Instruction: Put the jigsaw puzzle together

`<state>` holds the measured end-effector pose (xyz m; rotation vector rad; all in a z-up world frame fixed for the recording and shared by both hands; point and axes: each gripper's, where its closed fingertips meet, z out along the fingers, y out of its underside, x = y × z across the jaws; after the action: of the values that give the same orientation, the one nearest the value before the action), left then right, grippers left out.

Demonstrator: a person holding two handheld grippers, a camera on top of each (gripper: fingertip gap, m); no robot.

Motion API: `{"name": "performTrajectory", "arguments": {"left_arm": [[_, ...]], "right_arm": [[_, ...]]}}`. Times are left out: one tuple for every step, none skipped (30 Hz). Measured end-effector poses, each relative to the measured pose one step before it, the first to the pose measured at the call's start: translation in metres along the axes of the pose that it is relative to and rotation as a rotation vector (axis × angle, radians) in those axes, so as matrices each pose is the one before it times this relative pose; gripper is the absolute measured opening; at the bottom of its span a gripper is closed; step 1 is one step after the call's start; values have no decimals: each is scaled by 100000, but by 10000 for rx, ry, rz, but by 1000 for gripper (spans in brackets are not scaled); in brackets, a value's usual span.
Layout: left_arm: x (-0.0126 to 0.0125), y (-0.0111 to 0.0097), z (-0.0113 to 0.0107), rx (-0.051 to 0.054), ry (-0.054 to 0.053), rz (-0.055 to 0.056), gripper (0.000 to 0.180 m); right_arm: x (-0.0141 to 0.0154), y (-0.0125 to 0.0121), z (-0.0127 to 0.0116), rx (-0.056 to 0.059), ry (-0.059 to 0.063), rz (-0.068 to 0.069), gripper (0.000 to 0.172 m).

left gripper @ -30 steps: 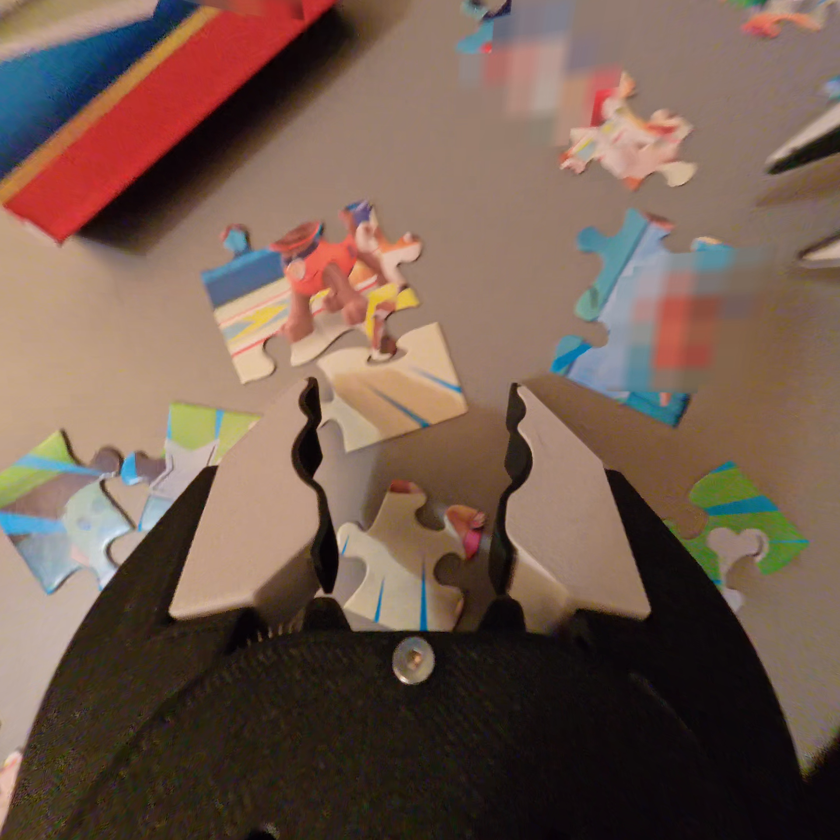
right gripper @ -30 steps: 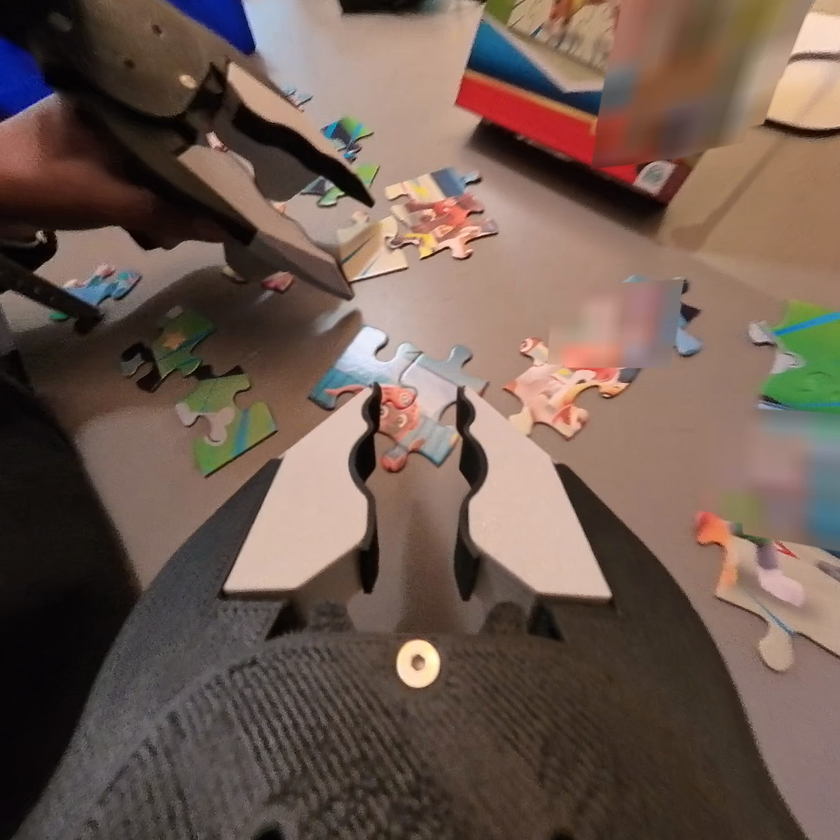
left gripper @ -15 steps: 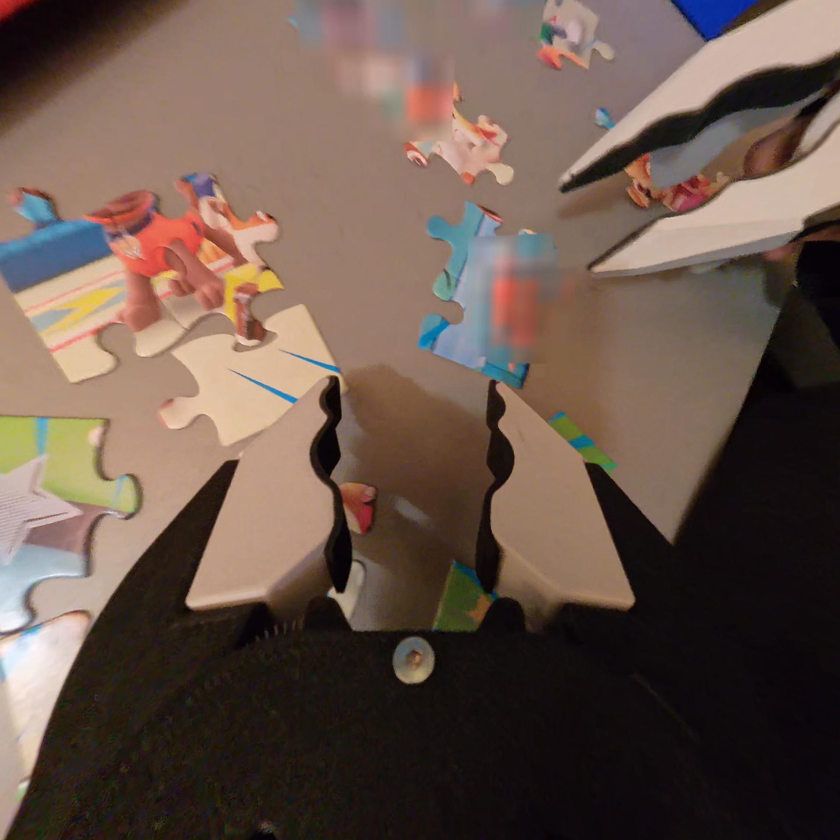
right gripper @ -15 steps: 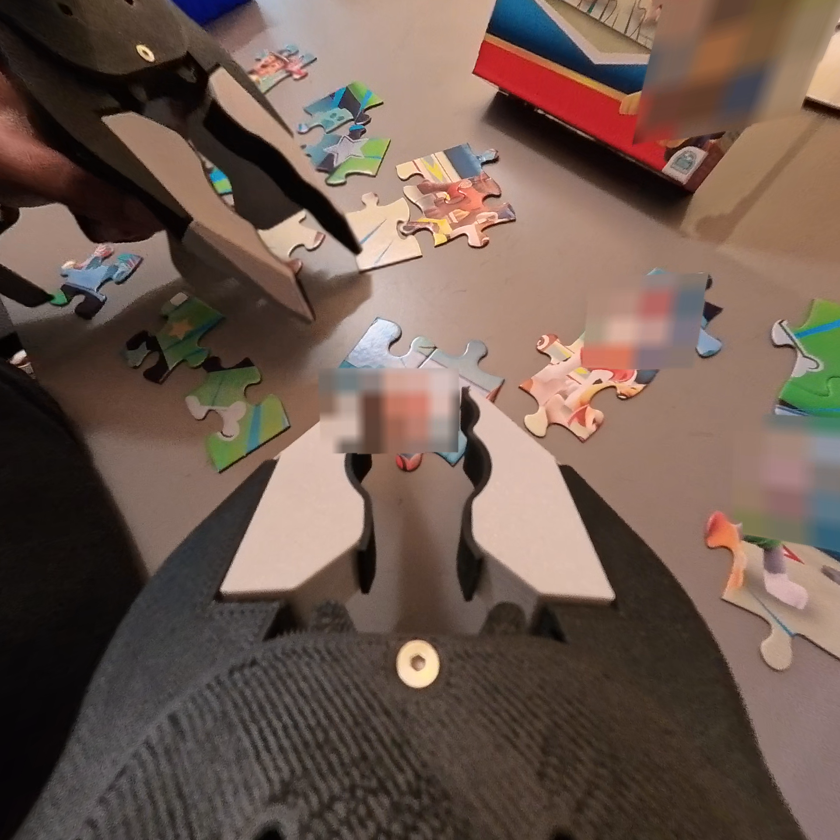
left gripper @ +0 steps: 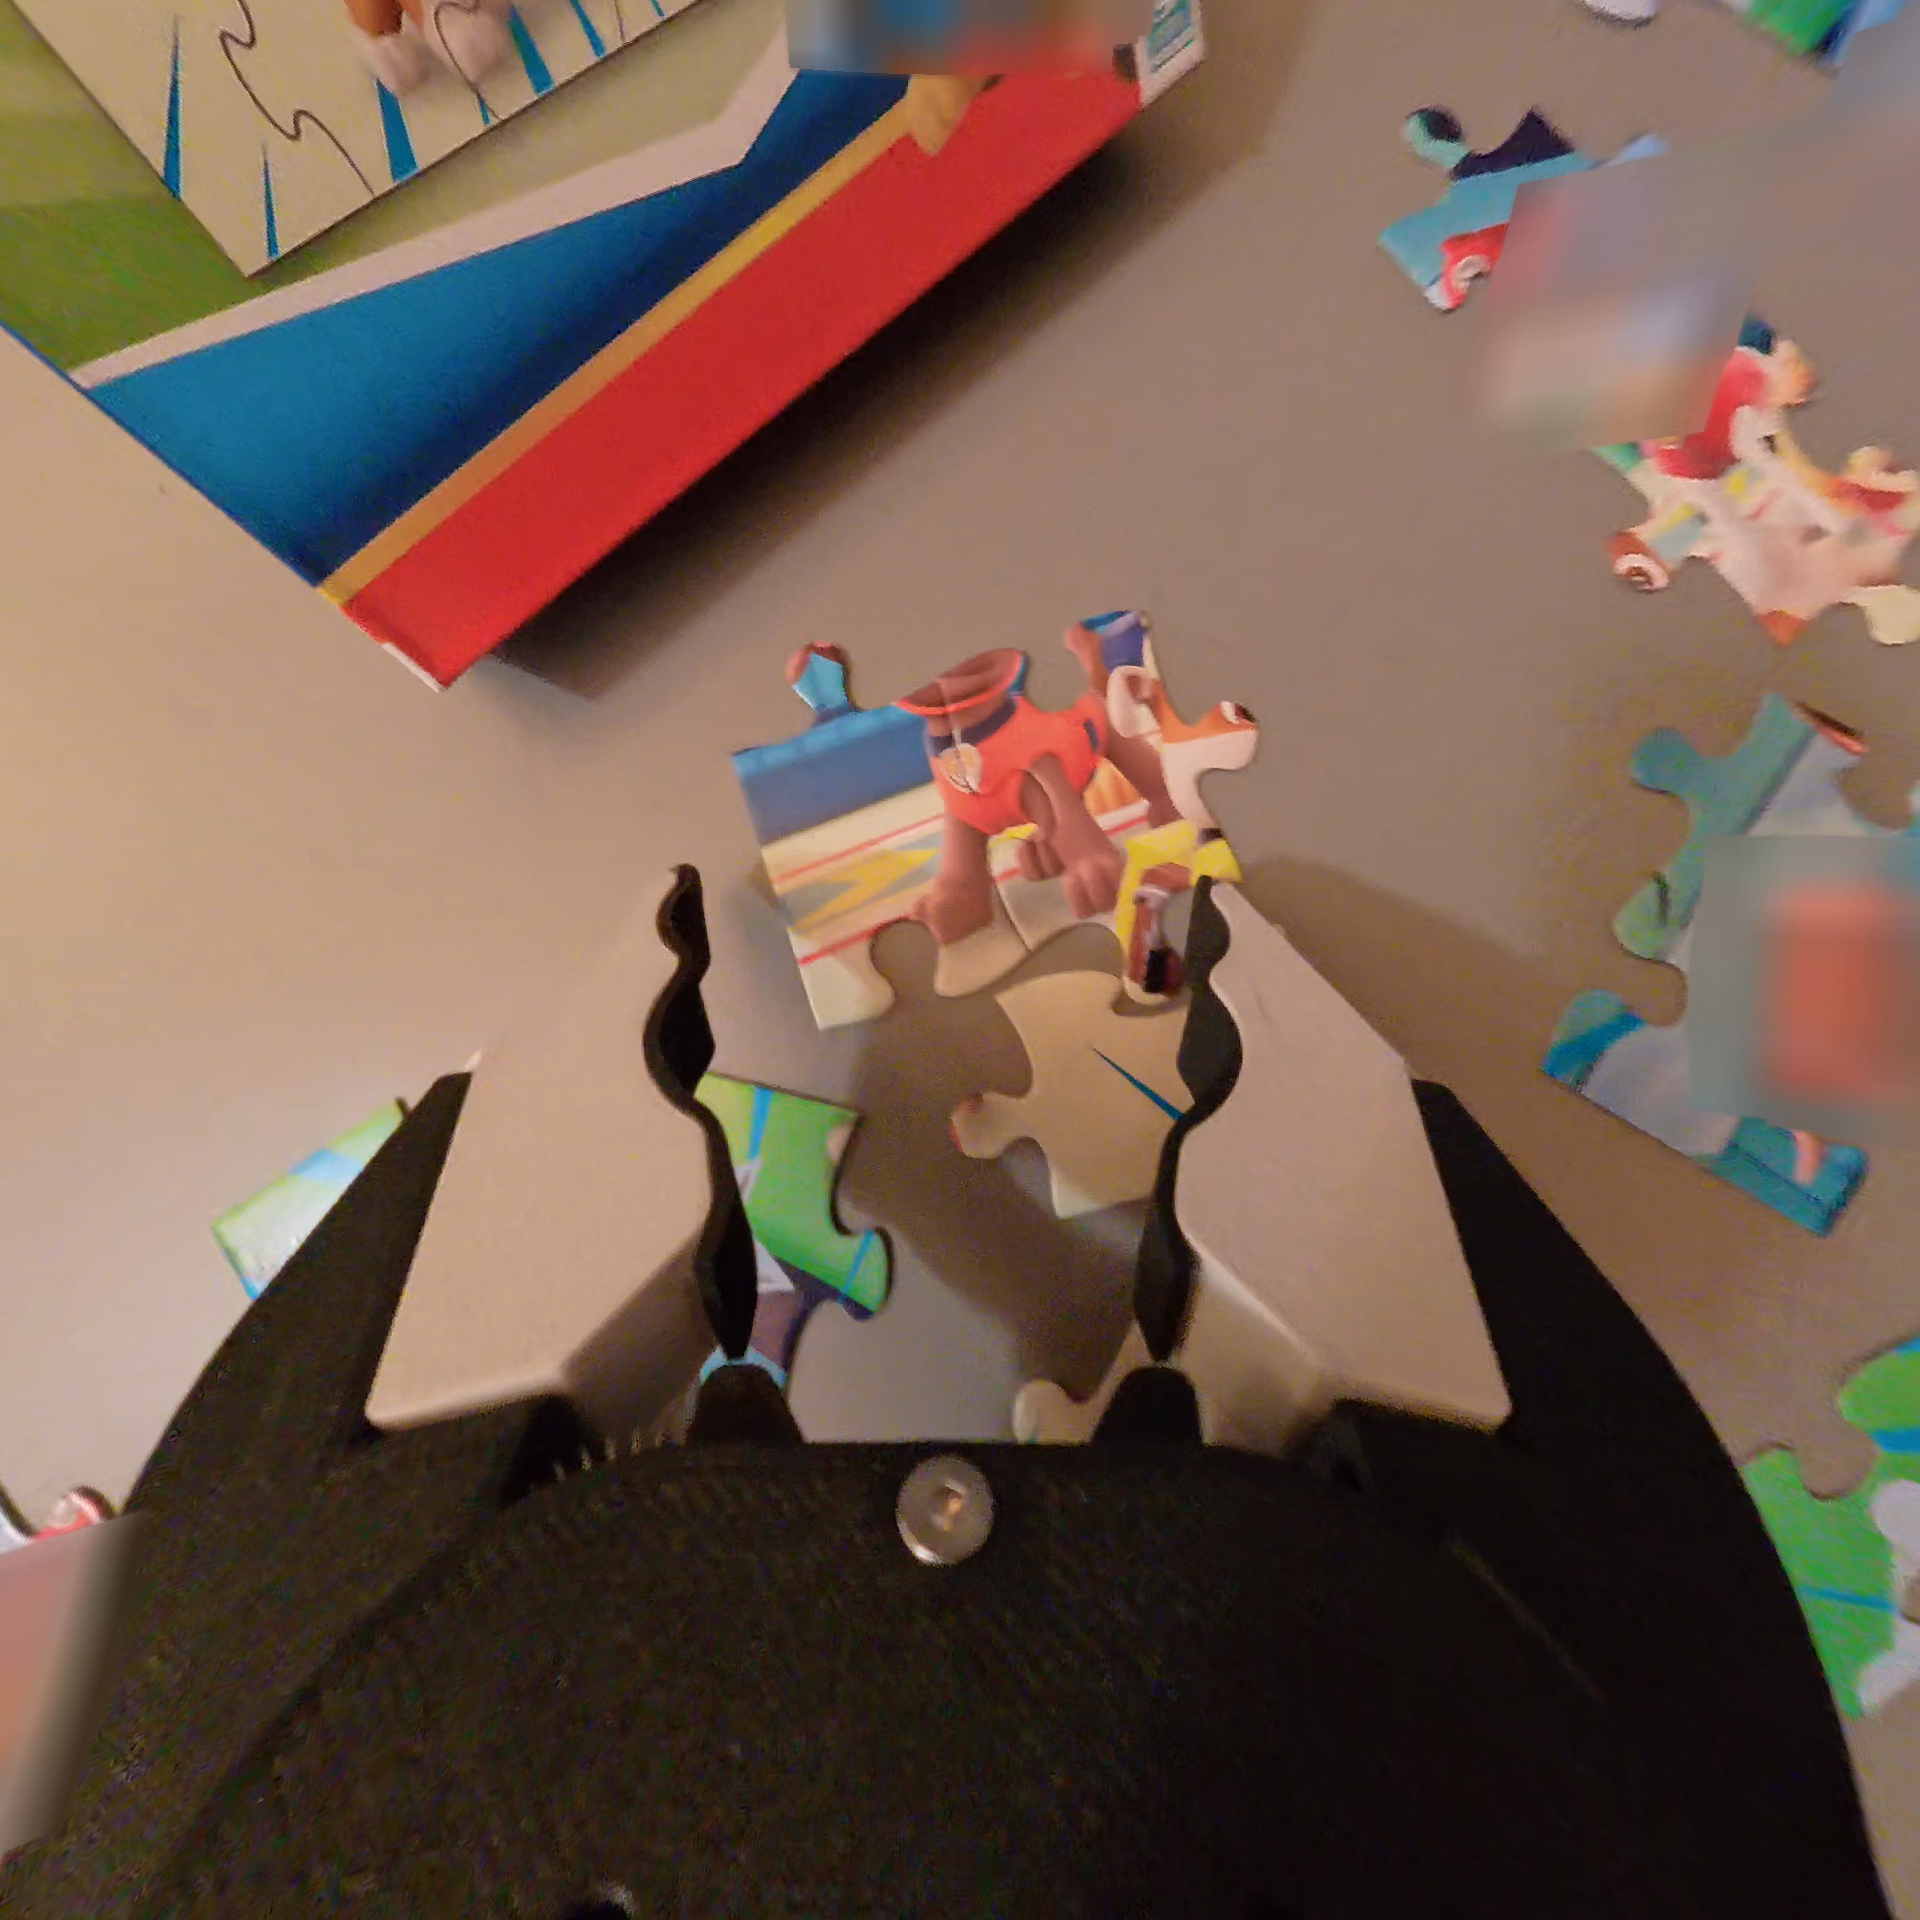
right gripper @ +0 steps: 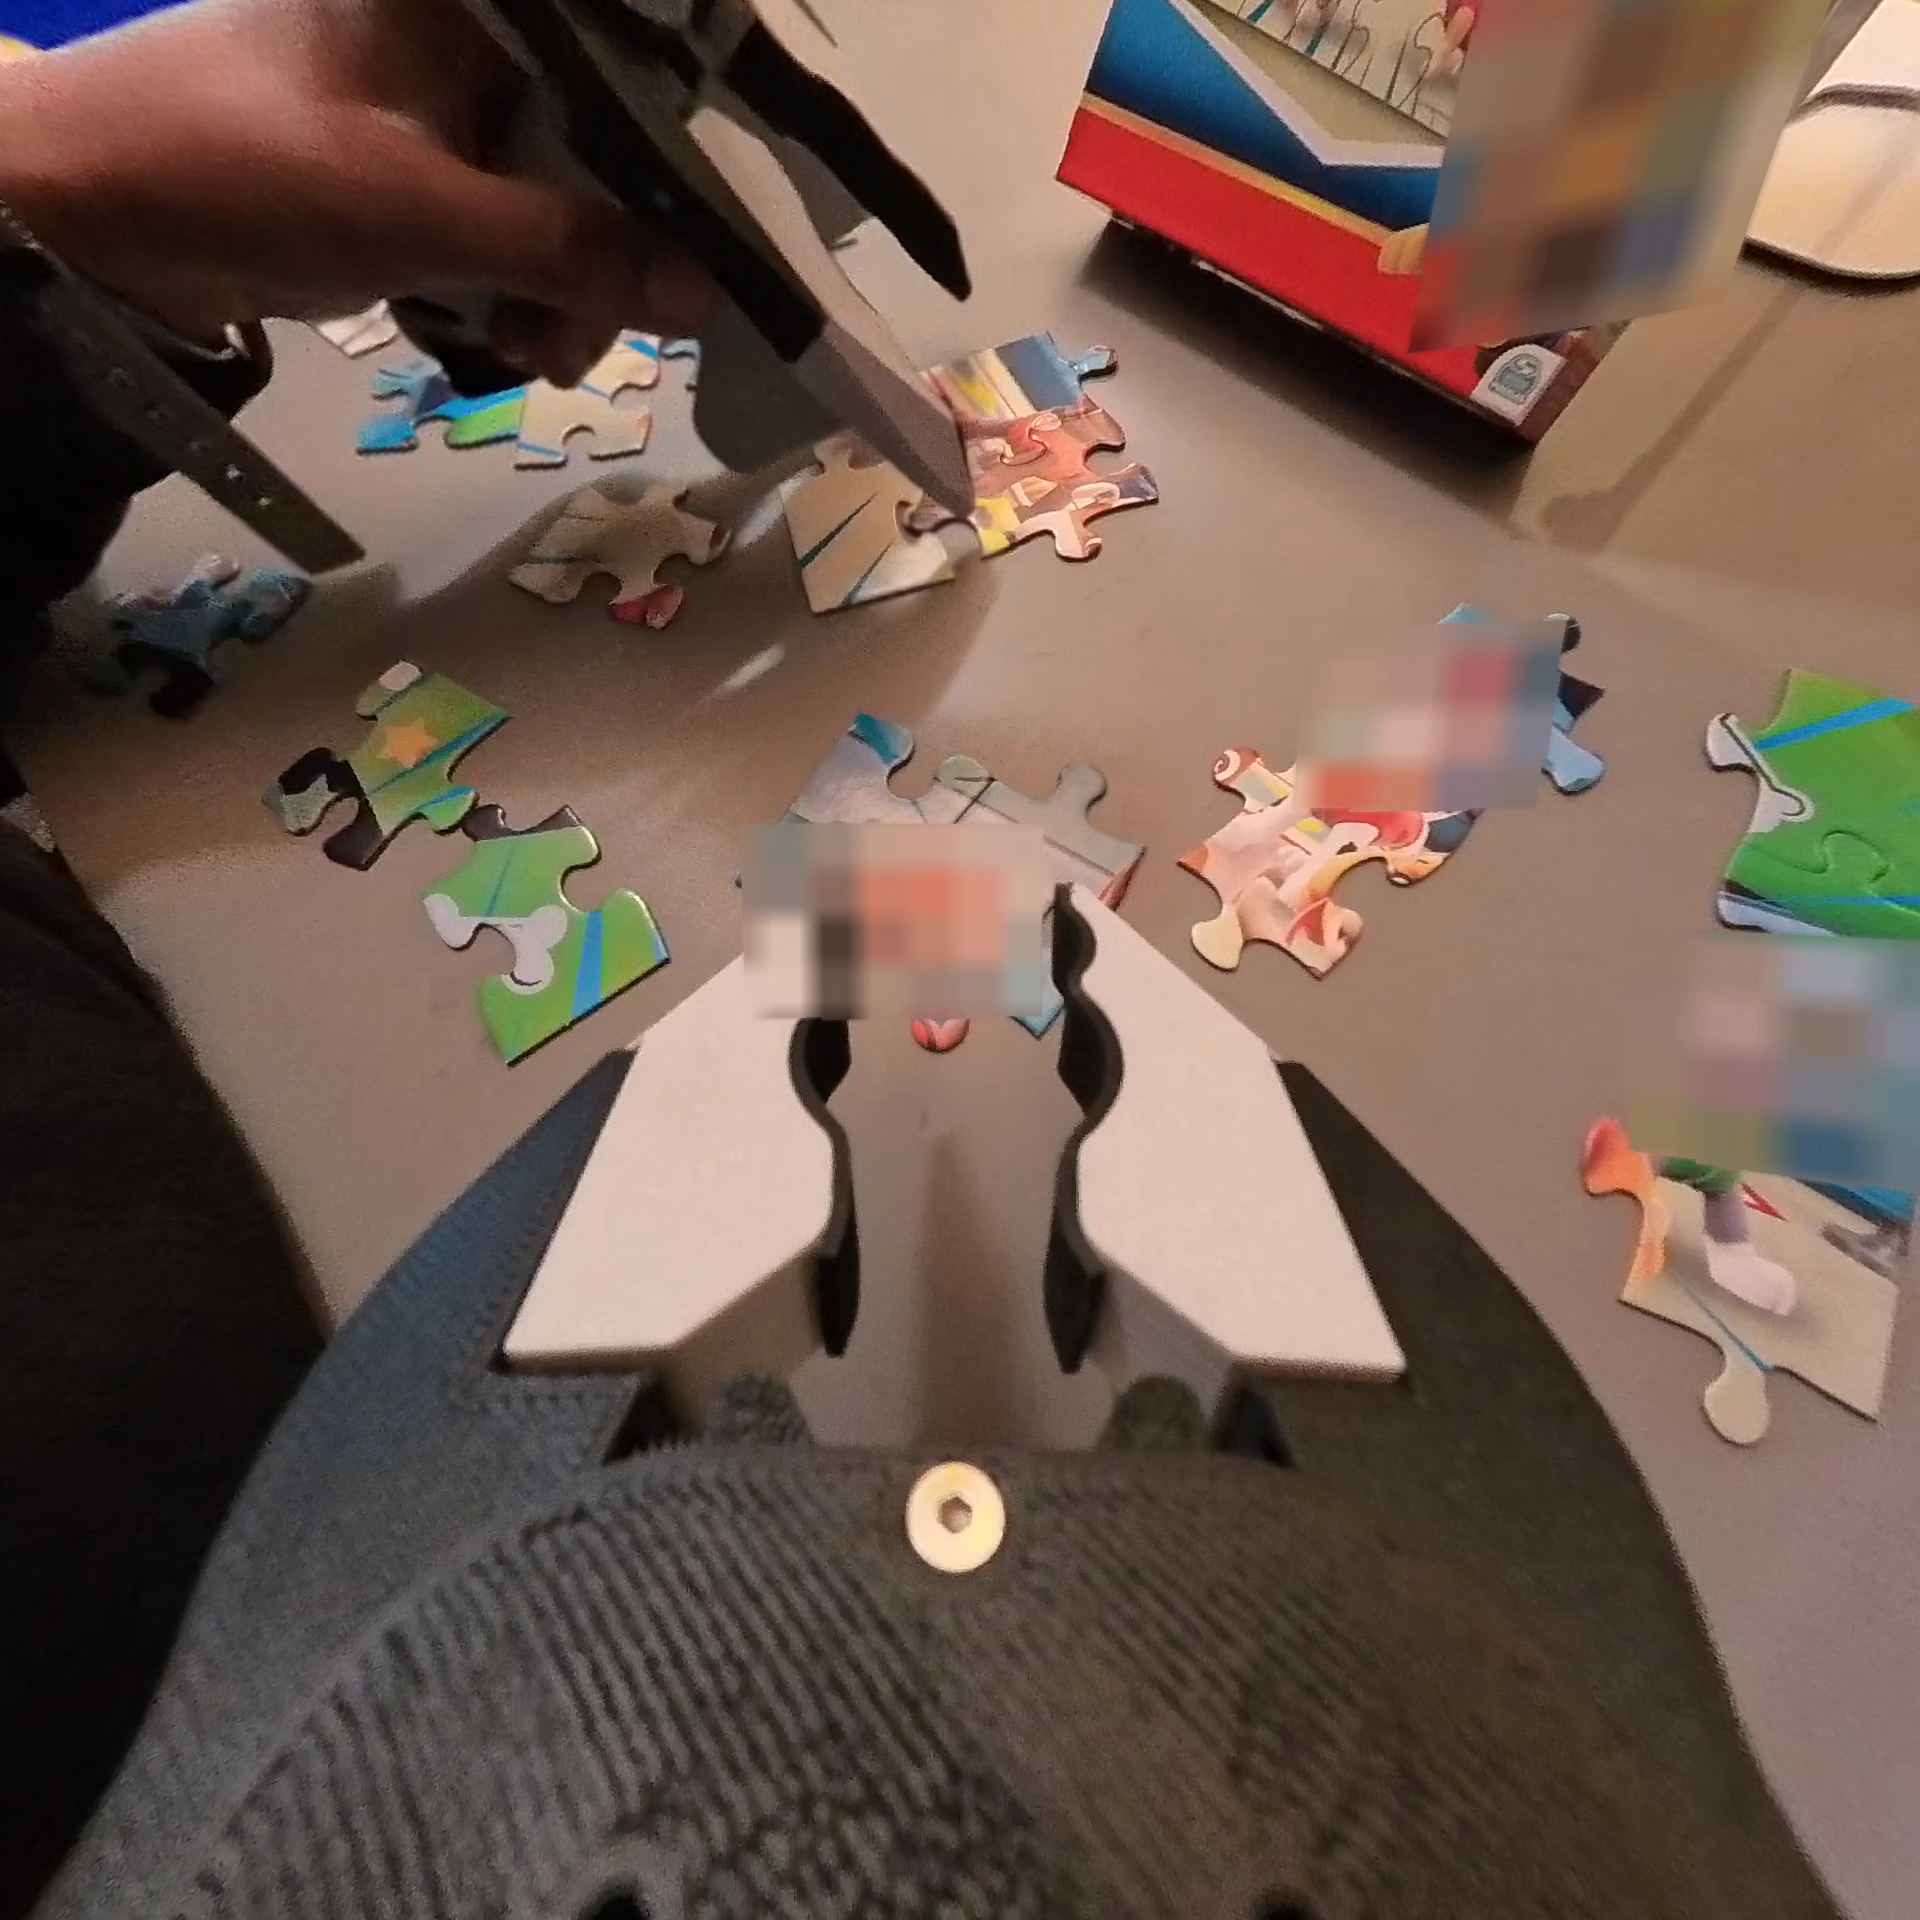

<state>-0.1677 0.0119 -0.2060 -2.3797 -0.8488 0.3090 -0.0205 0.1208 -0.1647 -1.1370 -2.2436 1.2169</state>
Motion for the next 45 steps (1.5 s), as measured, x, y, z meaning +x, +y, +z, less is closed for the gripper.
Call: {"name": "performTrajectory", "arguments": {"left_arm": [[-244, -69, 354, -151, -37, 109, 92], [-78, -45, 312, -151, 22, 137, 92], [119, -86, 230, -91, 125, 110, 93], [230, -134, 124, -37, 190, 27, 93], [191, -26, 96, -78, 146, -1, 93], [107, -22, 73, -45, 55, -28, 93], [57, -37, 47, 6, 28, -45, 92], [105, 12, 39, 1, 60, -74, 91], [106, 17, 43, 10, 81, -122, 89], [-26, -42, 12, 53, -3, -103, 88], [-27, -10, 0, 27, -37, -18, 88], [11, -4, 2, 6, -18, -21, 88], [5, 2, -11, -10, -10, -17, 87], [-4, -9, 9, -11, -13, -4, 87], [12, -13, 11, -8, 1, 1, 87], [1, -35, 12, 0, -4, -4, 86], [-17, -57, 20, 21, -9, -17, 85], [-11, -60, 33, 31, -16, -29, 84], [-13, -52, 16, 25, -18, -40, 83], [-16, -35, 20, 13, -22, -35, 83], [12, -12, 5, 12, -10, -26, 82], [6, -11, 5, 12, -16, -28, 82], [-2, 0, -4, 13, -13, -29, 82], [7, 9, -7, 6, -14, -23, 82], [0, 14, -10, 2, -17, -21, 82], [6, 21, -14, 1, -18, -21, 82], [10, 14, -11, 6, -16, -22, 82], [7, 0, -3, 12, -11, -19, 81], [0, 2, 8, 11, -7, -11, 81], [-17, -13, 2, 23, -1, -6, 81], [-22, -6, -4, 26, -5, -25, 81], [-26, -9, -3, 28, -9, -27, 80], [-28, -14, -10, 23, -12, -20, 80], [-28, 1, -5, 12, -16, -20, 79], [-16, 11, -10, 5, -16, -18, 79], [-19, 21, -16, 2, -13, -16, 78], [-24, 17, -27, 5, -12, -17, 78], [-38, 17, -16, 5, -9, -22, 77], [-56, 5, -20, 6, -9, -27, 76], [-81, 8, -37, 9, -12, -36, 74], [-57, -3, -31, 16, 3, -40, 72], [-67, -4, -20, 21, 0, -32, 70], [-54, 3, -12, 19, 1, -29, 69], [-40, 9, -24, 6, -3, -25, 67], [-24, 14, -24, -2, 1, -12, 66]], "right_arm": [[-5, -65, -70, 37, 28, -23, 36], [-17, -55, -75, 30, 22, -17, 36], [29, -15, -84, 15, 33, -16, 36], [89, 39, -89, -3, 55, -13, 36], [130, 96, -104, -17, 64, -5, 36], [175, 119, -109, -13, 70, 9, 36], [192, 130, -119, -8, 60, 33, 35], [181, 128, -102, -6, 39, 56, 36], [166, 105, -104, 6, 24, 61, 36], [142, 75, -84, 10, 16, 53, 35], [105, 71, -50, 4, 6, 38, 35], [52, 56, -10, -7, -8, 21, 35], [-6, 58, 32, -24, -25, 7, 35], [-70, 69, 69, -47, -39, -11, 35], [-109, 75, 116, -72, -38, -38, 35], [-149, 105, 163, -110, -24, -68, 35], [-201, 149, 213, -146, -27, -88, 35], [-245, 224, 259, -178, -47, -75, 36], [-185, 309, 313, -225, -30, -26, 36], [-100, 399, 323, -256, -7, 19, 36], [-99, 419, 308, -235, -32, 41, 37], [-117, 367, 280, -182, -71, 56, 38], [-133, 310, 211, -137, -84, 66, 39], [-143, 250, 146, -104, -88, 58, 39], [-151, 188, 92, -77, -91, 36, 39], [-136, 147, 51, -57, -71, 15, 39], [-89, 79, 48, -31, -36, 2, 39], [-71, -7, 6, 9, -24, -5, 39], [-76, 68, 57, -57, -43, 11, 39], [-39, 12, 60, -18, -10, 1, 39], [-59, -35, 49, 9, -16, -3, 39], [-63, -72, 62, 17, -30, 1, 39], [-87, -64, 63, 11, -32, -2, 39], [-80, -54, 59, 5, -21, -10, 39], [-76, -45, 54, 4, -11, -24, 39], [-70, -22, 49, 1, -3, -31, 39], [-48, -30, 40, 5, 9, -29, 38], [-33, -19, 25, 5, 9, -20, 39], [-18, -2, 19, 2, 5, -5, 38], [9, -15, -1, 1, 5, 4, 38], [6, 3, 6, 5, 2, 8, 38], [9, -5, -7, 12, -3, 14, 38], [8, -11, -2, 12, -6, 18, 38], [11, -4, 8, 9, -2, 13, 38], [10, -10, 2, 10, 4, 5, 38]]}}
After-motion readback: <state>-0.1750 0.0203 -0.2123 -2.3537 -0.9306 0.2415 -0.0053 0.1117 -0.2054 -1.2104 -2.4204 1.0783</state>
